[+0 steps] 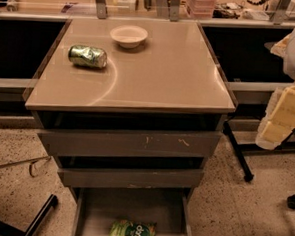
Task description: Pick green rice chip bag from bottom drawer and place on counter
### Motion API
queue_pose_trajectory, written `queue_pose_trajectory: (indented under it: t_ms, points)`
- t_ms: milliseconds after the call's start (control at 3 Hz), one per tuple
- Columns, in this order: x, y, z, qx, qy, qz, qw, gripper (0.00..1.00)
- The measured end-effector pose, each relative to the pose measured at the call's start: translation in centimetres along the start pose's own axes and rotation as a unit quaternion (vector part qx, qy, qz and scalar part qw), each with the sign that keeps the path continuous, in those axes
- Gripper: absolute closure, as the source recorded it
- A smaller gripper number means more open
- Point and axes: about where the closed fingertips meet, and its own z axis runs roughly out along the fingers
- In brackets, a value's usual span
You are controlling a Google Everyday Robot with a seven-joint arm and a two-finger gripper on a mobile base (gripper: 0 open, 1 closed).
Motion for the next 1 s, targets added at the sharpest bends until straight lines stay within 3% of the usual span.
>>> queue_pose_trajectory:
  t_ms: [333,667,1000]
  points:
    - [-0.1,0.0,0.0,0.002,-0.002,-0.001,1.0000,0.00]
    - [-0.4,1.3,3.0,-0.007,-0.017,0.006,0.9998,0.00]
    - [-1.3,4.9,8.9,-0.031,-0.052,0.028,0.9978,0.00]
